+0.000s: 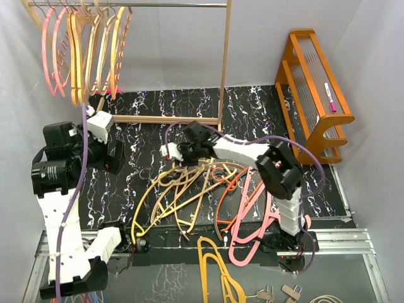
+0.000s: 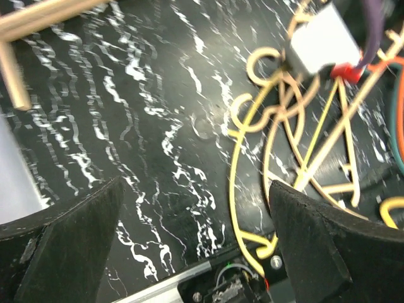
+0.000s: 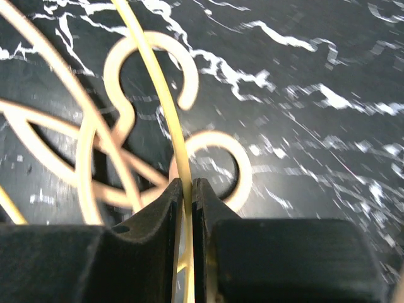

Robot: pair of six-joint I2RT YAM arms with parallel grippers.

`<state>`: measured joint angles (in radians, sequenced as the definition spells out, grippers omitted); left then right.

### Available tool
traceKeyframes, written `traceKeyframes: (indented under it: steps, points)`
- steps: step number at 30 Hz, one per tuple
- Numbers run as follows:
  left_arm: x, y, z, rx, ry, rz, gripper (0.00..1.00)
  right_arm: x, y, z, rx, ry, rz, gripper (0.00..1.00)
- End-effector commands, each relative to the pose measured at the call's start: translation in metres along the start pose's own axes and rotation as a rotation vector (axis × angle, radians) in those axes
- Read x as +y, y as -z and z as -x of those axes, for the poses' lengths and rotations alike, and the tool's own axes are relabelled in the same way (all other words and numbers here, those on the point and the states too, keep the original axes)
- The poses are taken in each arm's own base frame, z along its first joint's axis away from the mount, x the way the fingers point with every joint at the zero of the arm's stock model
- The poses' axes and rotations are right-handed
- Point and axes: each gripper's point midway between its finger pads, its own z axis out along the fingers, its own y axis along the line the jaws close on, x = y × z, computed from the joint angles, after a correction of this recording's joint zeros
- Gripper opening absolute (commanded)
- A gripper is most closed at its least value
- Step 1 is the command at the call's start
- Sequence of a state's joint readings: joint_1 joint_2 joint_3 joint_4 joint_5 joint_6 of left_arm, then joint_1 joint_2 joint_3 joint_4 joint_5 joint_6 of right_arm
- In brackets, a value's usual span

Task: Organize the hangers
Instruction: Pick up the hanger at the center of the board.

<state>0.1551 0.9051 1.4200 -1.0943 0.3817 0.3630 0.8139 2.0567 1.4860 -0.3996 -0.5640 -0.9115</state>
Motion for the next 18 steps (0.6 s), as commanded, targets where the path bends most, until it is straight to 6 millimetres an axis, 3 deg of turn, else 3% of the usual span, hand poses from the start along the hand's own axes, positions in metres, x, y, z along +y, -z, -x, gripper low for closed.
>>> traceKeyframes:
  steps: [1,4,9,14,18]
  points:
    - [-0.037,-0.006,-0.033,0.159,-0.060,-0.286,0.97,-0.039,0.089,0.046,-0.070,0.066,-0.231,0.08]
    - [-0.047,-0.015,-0.053,0.227,-0.105,-0.416,0.97,-0.032,0.122,0.044,-0.050,0.032,-0.304,0.08]
    - [-0.045,-0.040,-0.067,0.287,-0.138,-0.518,0.97,-0.008,0.150,0.020,0.010,-0.070,-0.405,0.08]
    - [-0.042,-0.083,-0.081,0.241,-0.202,-0.609,0.97,0.012,0.164,0.015,-0.024,-0.100,-0.462,0.08]
    - [-0.051,-0.111,-0.090,0.198,-0.217,-0.701,0.97,0.022,0.161,0.005,-0.001,-0.140,-0.446,0.08]
